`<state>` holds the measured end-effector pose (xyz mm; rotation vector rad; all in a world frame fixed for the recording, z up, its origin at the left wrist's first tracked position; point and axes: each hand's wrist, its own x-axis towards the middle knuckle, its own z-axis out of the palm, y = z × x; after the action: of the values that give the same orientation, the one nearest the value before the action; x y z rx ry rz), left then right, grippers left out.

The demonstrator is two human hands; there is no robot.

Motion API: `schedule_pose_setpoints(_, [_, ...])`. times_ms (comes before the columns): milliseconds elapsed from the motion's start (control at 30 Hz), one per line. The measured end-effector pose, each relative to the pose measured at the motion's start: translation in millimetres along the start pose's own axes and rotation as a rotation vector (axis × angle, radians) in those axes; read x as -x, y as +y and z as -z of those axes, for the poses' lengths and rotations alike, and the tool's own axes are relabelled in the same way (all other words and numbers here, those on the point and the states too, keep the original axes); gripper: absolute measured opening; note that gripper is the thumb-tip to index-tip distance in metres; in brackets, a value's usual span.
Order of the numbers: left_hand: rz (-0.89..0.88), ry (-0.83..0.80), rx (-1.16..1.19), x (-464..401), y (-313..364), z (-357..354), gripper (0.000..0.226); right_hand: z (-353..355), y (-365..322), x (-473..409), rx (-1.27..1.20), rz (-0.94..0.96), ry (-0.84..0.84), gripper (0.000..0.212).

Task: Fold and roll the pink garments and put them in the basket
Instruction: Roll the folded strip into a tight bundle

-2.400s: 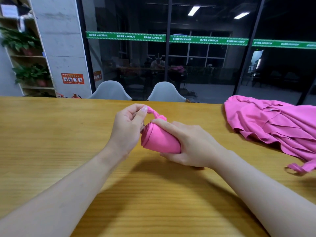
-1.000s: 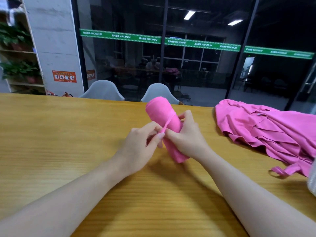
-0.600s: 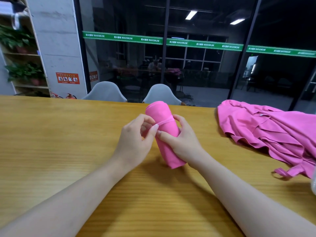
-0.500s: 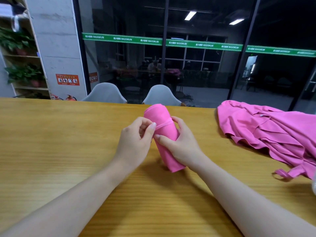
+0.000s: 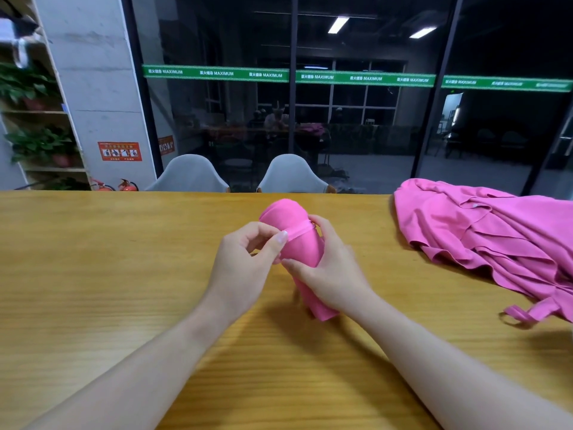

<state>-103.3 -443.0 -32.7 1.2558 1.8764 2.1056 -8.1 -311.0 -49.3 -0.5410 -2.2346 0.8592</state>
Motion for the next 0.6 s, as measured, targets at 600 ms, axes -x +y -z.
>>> schedule_pose_setpoints(600, [-0.104,-0.132,-0.468,-18.0,-43.1,45.6,0.042,23.0,-17.1,-3.2,-0.690,-0.186,-0.129,0.068])
